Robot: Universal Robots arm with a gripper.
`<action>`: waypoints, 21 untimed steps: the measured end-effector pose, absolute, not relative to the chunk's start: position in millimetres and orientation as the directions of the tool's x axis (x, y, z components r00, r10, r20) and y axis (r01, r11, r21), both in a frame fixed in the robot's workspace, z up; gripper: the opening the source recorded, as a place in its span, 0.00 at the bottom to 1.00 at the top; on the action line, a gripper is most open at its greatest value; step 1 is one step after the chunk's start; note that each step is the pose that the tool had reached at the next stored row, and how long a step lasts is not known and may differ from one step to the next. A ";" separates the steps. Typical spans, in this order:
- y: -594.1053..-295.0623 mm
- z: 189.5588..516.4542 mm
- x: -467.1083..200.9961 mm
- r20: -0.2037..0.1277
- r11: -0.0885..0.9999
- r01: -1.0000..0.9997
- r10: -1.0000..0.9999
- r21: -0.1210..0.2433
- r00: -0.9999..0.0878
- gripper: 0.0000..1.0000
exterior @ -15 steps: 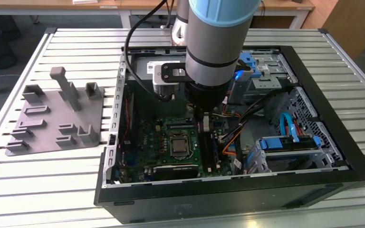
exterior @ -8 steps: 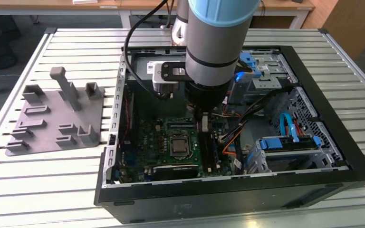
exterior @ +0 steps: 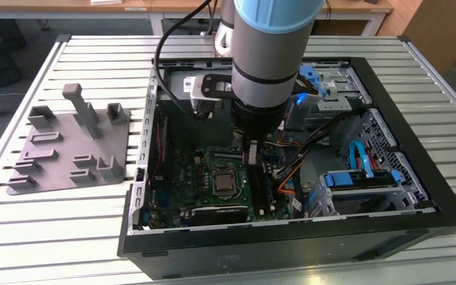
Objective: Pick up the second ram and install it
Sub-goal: 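Insert the second ram into the second slot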
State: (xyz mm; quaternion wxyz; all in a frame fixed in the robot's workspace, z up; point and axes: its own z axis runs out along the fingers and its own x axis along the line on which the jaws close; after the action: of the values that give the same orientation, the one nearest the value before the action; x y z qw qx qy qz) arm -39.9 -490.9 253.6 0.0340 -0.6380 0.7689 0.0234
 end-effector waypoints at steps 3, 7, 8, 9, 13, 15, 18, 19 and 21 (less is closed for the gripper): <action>-490.9 253.5 -39.9 -0.082 0.218 -0.976 -0.973 -0.007 -0.217 0.14; -490.9 253.5 -39.9 -0.082 0.251 -0.968 -0.965 -0.007 -0.250 0.14; -490.9 253.4 -39.9 -0.082 0.259 -0.966 -0.963 -0.007 -0.258 0.14; -490.9 253.4 -39.9 -0.082 0.267 -0.964 -0.960 -0.007 -0.266 0.14; -490.9 253.3 -39.9 -0.082 0.299 -0.954 -0.951 -0.007 -0.297 0.14; -490.9 253.2 -39.9 -0.082 0.309 -0.951 -0.948 -0.008 -0.308 0.14; -490.9 253.2 -39.9 -0.081 0.324 -0.946 -0.943 -0.008 -0.322 0.14; -490.9 253.2 -39.9 -0.080 0.329 -0.944 -0.942 -0.008 -0.327 0.14; -490.9 253.2 -39.9 -0.079 0.339 -0.941 -0.938 -0.009 -0.337 0.14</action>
State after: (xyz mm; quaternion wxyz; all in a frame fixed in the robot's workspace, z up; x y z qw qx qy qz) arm -39.9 -490.9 253.2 0.0349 -0.5748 0.8173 0.0193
